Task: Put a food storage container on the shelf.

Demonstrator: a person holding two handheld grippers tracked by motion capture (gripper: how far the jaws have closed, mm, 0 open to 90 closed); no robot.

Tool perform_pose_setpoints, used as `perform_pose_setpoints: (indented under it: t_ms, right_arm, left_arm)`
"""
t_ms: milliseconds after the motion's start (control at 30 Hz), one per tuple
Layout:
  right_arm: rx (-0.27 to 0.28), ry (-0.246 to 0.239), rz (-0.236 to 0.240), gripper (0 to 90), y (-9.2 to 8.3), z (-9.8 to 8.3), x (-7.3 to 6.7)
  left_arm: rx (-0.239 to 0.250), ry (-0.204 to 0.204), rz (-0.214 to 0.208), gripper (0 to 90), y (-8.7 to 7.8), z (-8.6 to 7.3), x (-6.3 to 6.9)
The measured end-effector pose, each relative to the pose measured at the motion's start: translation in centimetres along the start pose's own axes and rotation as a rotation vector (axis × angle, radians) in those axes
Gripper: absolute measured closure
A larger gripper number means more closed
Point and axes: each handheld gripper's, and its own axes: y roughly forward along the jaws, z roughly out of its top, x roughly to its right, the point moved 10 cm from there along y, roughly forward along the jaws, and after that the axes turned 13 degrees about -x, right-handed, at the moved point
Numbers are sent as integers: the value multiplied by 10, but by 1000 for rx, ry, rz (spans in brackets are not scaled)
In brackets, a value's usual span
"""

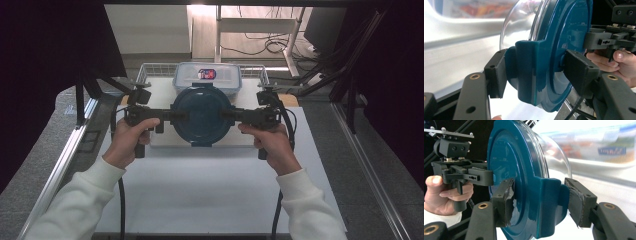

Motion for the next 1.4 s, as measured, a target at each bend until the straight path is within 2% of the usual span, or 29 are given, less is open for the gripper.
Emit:
perform_pose_setpoints:
  t_ms: [333, 600, 800, 1067, 1233, 1400]
  right_arm:
    - [-1, -12, -16, 428, -12, 34, -5]
    - [18, -20, -7, 428, -20, 68, -11]
    - [28, -16, -3, 428, -25, 88, -11]
    - [29, 7, 12, 428, -26, 113, -3]
    - [27, 52, 11, 428, -21, 123, 8]
    - [16, 99, 9, 426, -15, 126, 24]
  left_arm:
    - [12, -2, -19, 380, -13, 31, 5]
    - [20, 5, -4, 380, -30, 64, 10]
    - [19, 10, 0, 380, -36, 84, 11]
    - [7, 13, 15, 380, -39, 111, 5]
    - [-13, -22, -2, 378, -33, 124, -7]
    - [-40, -56, -16, 377, -20, 129, -20]
